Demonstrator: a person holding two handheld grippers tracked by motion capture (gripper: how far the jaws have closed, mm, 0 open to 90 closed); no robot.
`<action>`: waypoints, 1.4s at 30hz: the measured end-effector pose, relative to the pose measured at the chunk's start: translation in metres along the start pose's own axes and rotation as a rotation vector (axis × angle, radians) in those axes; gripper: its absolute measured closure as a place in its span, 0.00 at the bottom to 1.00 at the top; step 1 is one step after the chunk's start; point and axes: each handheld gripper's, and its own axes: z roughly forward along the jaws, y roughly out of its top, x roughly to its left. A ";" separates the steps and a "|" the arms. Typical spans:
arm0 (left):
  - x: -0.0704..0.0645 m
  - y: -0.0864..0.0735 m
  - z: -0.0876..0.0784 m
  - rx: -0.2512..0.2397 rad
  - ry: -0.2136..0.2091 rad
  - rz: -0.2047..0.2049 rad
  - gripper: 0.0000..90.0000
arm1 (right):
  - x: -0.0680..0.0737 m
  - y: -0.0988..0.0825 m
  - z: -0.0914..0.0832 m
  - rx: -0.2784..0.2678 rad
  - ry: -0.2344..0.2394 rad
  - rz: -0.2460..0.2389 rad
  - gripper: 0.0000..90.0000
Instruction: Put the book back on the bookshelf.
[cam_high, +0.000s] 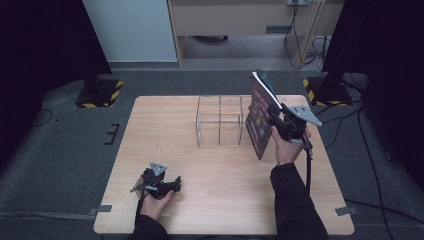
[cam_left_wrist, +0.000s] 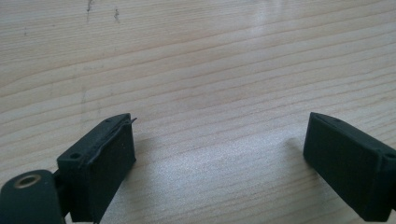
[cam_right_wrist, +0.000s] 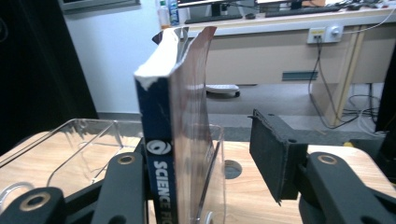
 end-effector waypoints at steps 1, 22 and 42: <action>0.000 0.000 0.000 0.000 0.000 0.000 0.09 | 0.000 0.000 0.000 0.000 -0.004 -0.001 0.57; 0.000 0.000 0.000 0.000 0.000 0.000 0.09 | -0.001 0.003 -0.006 -0.005 0.014 -0.003 0.50; 0.000 0.000 0.000 0.001 -0.001 0.001 0.09 | 0.002 -0.009 -0.009 0.062 0.081 -0.035 0.31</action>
